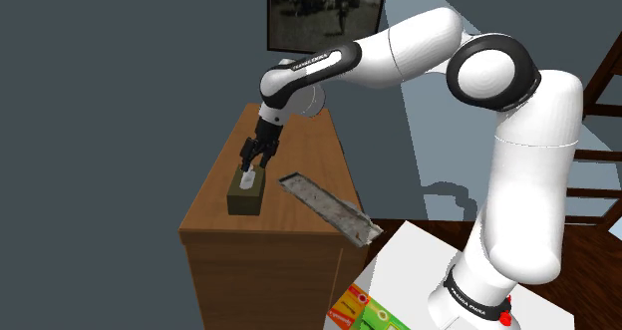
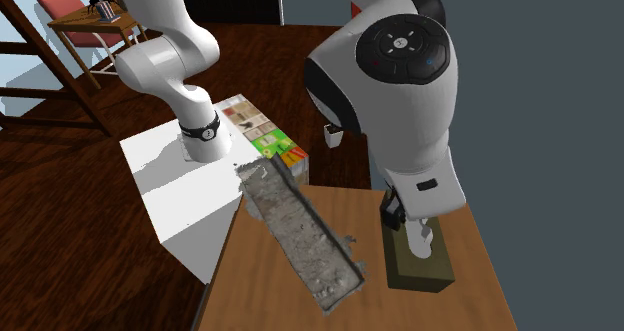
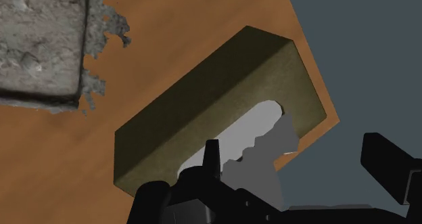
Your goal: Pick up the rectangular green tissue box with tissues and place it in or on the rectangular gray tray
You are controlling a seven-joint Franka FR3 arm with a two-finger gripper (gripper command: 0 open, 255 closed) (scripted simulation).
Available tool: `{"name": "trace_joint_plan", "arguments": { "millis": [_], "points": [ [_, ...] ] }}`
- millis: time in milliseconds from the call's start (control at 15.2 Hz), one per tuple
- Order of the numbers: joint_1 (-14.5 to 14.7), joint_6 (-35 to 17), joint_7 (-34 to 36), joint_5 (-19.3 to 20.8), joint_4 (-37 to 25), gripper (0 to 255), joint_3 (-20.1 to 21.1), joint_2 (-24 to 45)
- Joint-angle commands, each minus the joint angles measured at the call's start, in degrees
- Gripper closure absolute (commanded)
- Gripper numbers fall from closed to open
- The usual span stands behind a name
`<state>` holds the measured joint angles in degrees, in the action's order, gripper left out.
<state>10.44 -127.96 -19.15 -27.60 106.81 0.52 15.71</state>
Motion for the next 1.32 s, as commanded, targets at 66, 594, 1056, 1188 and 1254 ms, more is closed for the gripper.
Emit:
{"name": "trace_joint_plan", "arguments": {
  "millis": [66,594,1056,1188,1254],
  "points": [
    [0.35,-1.89,-0.37,-0.54,0.24,0,0.37,1.51],
    [0.53,-2.79,-0.51,-0.78,0.35,0,0.55,2.24],
    [0.53,-2.77,-0.51,-0.77,0.34,255,0.55,2.23],
    [0.52,-2.77,-0.52,-0.78,0.34,255,0.55,2.24],
    [0.52,-2.77,-0.52,-0.78,0.34,255,0.55,2.24]
  ]
}}
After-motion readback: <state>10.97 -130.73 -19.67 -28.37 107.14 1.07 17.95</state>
